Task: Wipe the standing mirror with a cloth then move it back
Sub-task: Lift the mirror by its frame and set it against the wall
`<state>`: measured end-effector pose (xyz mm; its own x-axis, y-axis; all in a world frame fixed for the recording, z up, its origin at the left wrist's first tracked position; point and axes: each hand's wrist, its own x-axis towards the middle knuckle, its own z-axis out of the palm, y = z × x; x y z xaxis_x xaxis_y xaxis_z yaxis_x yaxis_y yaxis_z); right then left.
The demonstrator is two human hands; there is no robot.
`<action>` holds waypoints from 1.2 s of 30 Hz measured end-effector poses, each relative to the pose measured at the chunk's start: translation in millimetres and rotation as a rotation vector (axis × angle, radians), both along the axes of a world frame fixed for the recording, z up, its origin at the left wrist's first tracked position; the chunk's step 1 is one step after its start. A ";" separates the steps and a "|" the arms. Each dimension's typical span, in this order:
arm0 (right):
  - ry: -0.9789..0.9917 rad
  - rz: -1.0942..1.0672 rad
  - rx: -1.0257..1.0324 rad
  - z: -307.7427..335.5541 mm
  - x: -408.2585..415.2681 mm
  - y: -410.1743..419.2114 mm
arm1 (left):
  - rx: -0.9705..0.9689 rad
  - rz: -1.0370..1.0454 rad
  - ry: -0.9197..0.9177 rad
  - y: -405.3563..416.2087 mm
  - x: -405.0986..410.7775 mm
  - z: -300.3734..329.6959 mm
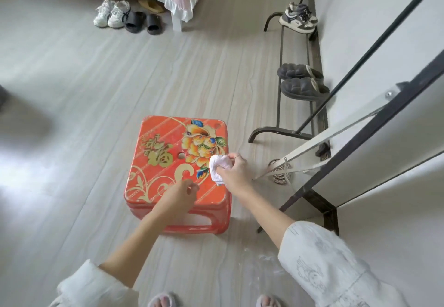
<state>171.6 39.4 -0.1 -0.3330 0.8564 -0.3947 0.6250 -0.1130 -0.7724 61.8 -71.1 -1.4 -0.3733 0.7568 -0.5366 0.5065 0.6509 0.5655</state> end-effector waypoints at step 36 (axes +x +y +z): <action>-0.142 -0.695 0.671 435.1 74.8 13.0 | 0.491 -0.225 -0.212 56.3 -15.9 399.4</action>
<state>246.4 52.4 434.9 0.3440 0.9054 0.2488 0.6778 -0.0560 -0.7331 45.9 -14.8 398.0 -0.0970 0.9842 -0.1479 0.4452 0.1758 0.8780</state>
